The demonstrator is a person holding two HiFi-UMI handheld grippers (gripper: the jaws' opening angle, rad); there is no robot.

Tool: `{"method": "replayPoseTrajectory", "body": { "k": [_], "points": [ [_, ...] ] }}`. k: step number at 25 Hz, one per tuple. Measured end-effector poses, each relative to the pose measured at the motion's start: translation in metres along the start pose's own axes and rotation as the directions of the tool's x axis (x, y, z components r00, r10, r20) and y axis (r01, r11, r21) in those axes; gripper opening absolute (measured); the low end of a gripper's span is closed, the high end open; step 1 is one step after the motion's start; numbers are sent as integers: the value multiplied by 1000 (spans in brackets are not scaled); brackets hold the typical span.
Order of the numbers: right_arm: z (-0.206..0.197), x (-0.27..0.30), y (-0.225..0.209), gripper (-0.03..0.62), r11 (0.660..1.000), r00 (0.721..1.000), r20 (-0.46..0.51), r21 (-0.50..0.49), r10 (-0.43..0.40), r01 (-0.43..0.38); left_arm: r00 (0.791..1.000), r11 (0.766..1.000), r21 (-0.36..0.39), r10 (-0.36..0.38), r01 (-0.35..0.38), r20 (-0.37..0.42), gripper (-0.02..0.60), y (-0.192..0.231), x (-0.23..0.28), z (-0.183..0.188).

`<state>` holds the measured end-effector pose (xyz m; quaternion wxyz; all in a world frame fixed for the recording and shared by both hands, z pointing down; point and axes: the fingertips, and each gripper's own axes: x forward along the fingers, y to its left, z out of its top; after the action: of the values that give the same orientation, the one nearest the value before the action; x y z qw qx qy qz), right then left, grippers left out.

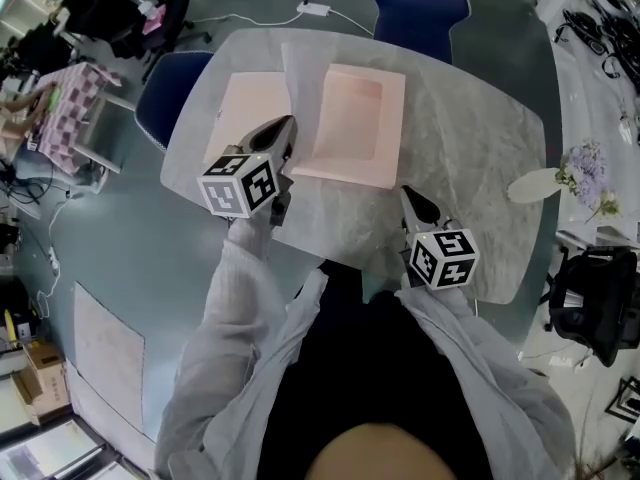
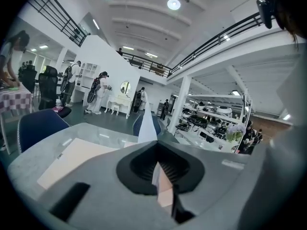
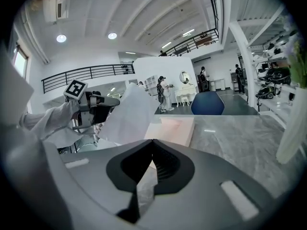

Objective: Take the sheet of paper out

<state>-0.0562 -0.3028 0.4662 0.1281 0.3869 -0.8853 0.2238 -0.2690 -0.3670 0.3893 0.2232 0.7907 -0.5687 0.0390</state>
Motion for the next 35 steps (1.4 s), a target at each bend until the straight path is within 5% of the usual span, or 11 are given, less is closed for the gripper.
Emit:
{"method": "replayPoseTrajectory", "body": {
  "k": [12,29,35],
  "points": [
    [-24,-65,-3,12,1000,999,33,-13,1,-1,995,997,4,-71,71,66,-3,-88,-41,-14],
    [-46,-167,2,12,999,993,121,-33,-9,13,988,993,19,-122,121,92,-2,-185,-112,-96],
    [-41,-196,5,12,999,987,160,-42,4,2,973,981,9,-192,192,130,-2,-214,-129,-119]
  ]
}}
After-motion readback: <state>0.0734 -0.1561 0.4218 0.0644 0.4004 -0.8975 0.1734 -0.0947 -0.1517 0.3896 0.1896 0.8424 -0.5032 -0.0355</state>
